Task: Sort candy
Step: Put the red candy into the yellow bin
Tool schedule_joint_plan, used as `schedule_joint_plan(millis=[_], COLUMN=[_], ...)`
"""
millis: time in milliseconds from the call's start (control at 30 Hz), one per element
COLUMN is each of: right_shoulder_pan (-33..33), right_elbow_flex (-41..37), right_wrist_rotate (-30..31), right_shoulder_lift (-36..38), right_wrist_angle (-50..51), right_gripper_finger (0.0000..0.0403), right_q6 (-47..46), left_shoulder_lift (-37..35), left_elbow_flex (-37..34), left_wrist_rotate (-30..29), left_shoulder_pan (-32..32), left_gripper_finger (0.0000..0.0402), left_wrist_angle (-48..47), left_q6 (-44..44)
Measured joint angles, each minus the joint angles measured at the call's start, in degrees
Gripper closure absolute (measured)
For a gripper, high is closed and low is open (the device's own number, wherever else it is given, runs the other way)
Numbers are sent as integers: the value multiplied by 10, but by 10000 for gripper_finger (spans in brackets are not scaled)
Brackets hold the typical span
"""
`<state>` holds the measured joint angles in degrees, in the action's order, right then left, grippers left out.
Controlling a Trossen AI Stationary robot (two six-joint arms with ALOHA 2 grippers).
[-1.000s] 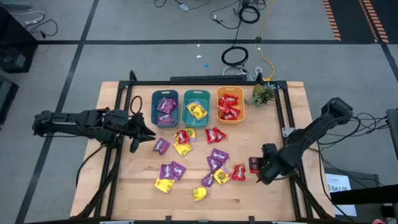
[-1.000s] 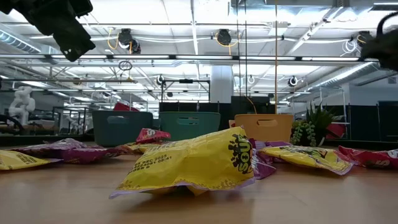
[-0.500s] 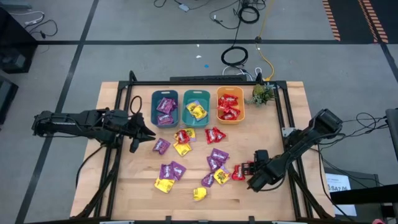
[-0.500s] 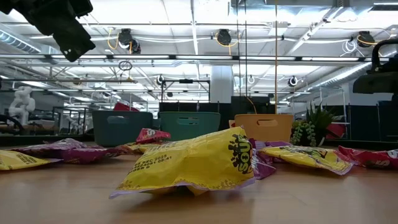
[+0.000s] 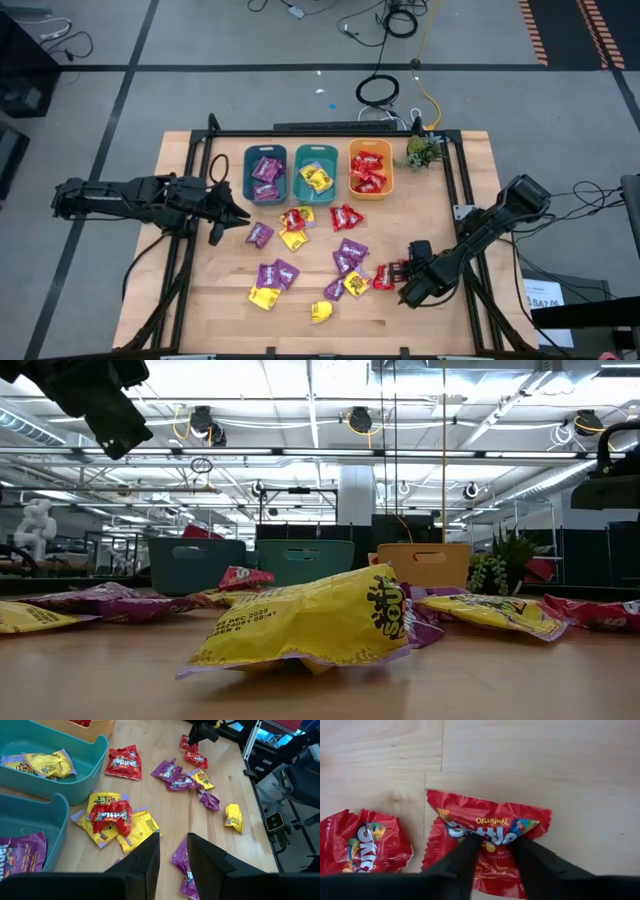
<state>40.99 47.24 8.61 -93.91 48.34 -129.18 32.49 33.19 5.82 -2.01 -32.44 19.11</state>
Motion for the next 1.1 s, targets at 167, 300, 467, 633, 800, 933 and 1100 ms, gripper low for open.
schedule_joint_plan(millis=[167,300,467,633,800,933,1100], right_shoulder_pan=[0,-5,-10,-41,-117,-202,-306], right_elbow_flex=[7,41,103,164,213,247,266], right_wrist_rotate=[2,-6,50,201,319,346,348], right_shoulder_lift=[0,-2,27,81,137,167,186], right_wrist_angle=[2,62,138,222,245,227,170], right_gripper_finger=[384,384,397,398,397,397,397], right_q6=[45,83,122,168,290,453,622], left_shoulder_lift=[0,0,0,0,0,0,0], left_elbow_flex=[0,0,0,0,0,0,0], left_wrist_rotate=[0,0,0,0,0,0,0], left_shoulder_pan=[0,0,0,0,0,0,0], left_gripper_finger=[294,294,294,294,294,294,294], left_wrist_angle=[0,0,0,1,0,1,1], left_q6=[0,0,0,0,0,0,0])
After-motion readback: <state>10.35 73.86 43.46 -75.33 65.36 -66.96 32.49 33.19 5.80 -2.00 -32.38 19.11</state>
